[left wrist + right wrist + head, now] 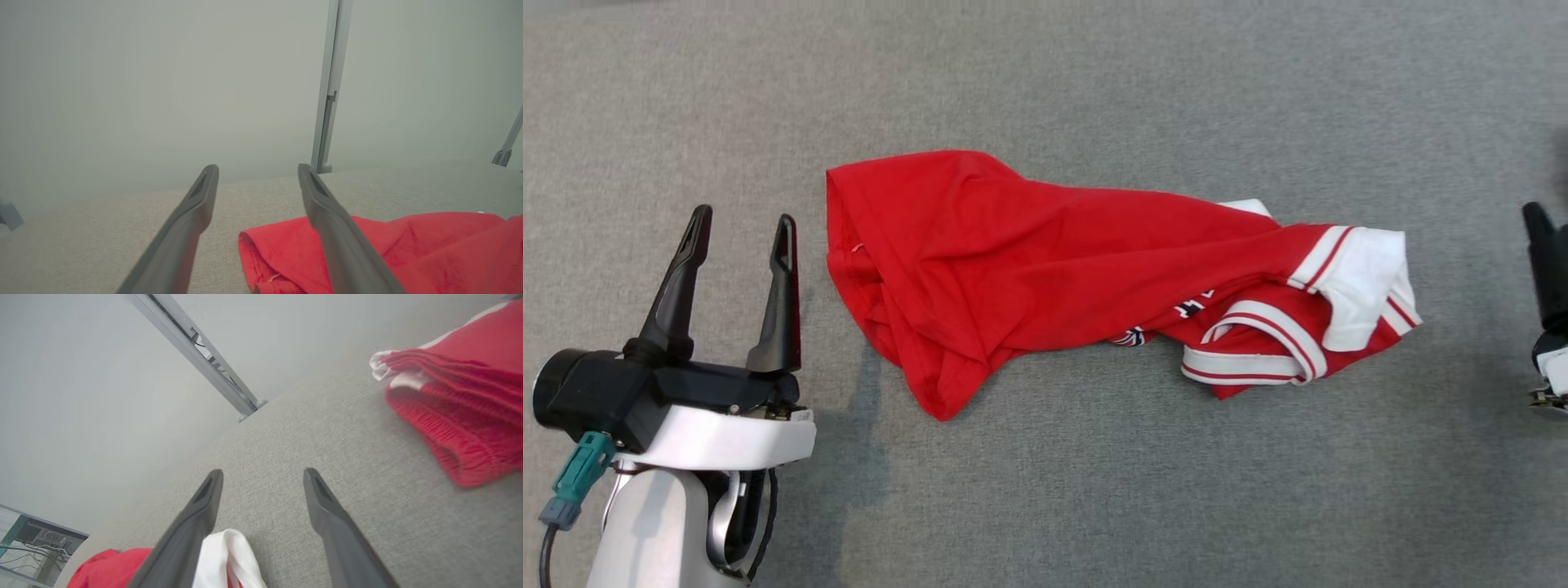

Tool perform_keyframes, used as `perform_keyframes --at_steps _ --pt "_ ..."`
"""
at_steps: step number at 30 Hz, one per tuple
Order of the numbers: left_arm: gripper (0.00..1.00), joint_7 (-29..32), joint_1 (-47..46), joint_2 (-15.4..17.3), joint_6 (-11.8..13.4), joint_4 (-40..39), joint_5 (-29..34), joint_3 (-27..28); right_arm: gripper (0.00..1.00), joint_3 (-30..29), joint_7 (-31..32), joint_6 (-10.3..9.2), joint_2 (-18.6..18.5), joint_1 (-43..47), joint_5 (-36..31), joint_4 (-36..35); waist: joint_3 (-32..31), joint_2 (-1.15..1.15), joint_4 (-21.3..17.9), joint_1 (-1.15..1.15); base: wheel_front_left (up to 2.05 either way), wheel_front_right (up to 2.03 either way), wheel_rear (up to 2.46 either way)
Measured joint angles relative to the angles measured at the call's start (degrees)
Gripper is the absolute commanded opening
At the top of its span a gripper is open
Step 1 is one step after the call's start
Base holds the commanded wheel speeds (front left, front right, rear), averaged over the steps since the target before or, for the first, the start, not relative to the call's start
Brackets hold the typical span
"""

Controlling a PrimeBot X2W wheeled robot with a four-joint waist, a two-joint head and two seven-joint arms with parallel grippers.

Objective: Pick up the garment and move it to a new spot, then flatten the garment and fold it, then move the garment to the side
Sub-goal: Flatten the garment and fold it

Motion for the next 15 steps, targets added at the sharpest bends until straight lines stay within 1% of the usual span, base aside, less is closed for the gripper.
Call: perform_keyframes --at_steps 1,3,5,7,8,10,15 --pt "1.0 0.0 0.3 0.1 0.3 0.2 0.0 0.3 1.0 0.1 -3.9 0.0 0.2 0.5 -0.5 -1.2 -1.0 0.0 -0.6 0.0 0.0 0.0 0.0" --pt "1.0 0.0 0.8 0.2 0.5 0.3 0.0 0.6 1.0 0.6 -7.7 0.01 -0.2 0.9 -4.2 -2.6 -1.9 0.0 -1.2 0.0 0.0 0.0 0.0" --pt "1.0 0.0 1.3 0.2 0.8 0.6 0.0 0.8 1.0 1.1 -10.6 0.0 -0.2 1.2 -6.6 -4.1 -2.9 0.0 -1.7 0.0 0.0 0.0 0.0" --pt "1.0 0.0 1.6 0.4 1.0 0.8 0.1 0.9 1.0 2.6 -13.0 0.01 -0.5 1.6 -11.9 -5.8 -3.8 0.0 -2.1 0.0 0.0 0.0 0.0" --pt "1.0 0.0 1.6 0.4 1.0 0.8 0.1 0.9 1.0 2.6 -13.0 0.01 -0.5 1.6 -11.9 -5.8 -3.8 0.0 -2.1 0.0 0.0 0.0 0.0" --pt "1.0 0.0 2.2 0.6 1.1 1.0 0.3 0.9 1.0 3.6 -13.7 0.01 -0.1 2.2 -14.5 -7.3 -4.7 0.0 -2.4 0.0 0.0 0.0 0.0" --pt "1.0 0.3 4.2 0.8 1.7 1.1 0.5 0.6 1.0 6.4 -15.0 0.01 0.8 5.8 -22.9 -10.3 -7.2 0.0 -3.0 0.0 0.0 0.0 0.0"
